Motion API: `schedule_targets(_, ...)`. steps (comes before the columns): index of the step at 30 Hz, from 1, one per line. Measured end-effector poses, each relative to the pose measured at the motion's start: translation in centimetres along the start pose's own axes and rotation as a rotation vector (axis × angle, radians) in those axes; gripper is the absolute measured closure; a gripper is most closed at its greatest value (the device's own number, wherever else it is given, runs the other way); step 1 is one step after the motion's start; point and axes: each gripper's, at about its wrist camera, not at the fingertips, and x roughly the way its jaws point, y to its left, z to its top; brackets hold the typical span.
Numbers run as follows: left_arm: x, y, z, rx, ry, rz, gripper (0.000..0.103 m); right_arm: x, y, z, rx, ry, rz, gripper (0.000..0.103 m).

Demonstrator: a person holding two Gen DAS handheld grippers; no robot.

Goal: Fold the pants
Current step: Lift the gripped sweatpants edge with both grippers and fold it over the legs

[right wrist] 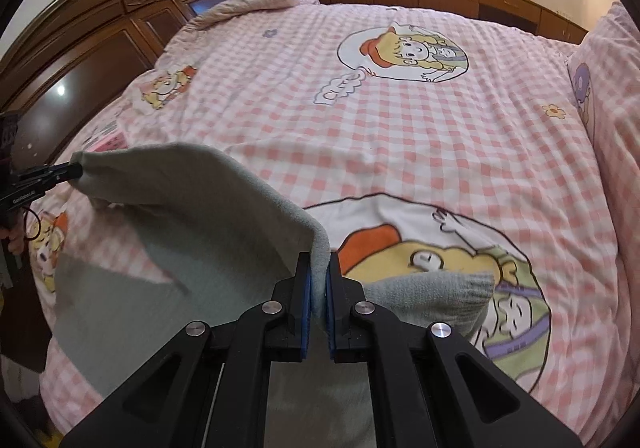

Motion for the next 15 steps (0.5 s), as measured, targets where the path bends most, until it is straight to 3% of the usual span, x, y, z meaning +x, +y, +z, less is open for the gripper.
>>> schedule_targets(6,-3.9,-1.3,-4.2,-0.006,-0.015,0.028,0.097,-2.9,1.6,-3.6,-0.035,-0.025,0.009,0.096)
schedule_targets(15,-7.8,-1.9,-11.7,-0.098,-0.023,-0.001,0.097,-5.0,3.7,-10.4,-0.076,0.011,0.025,0.096)
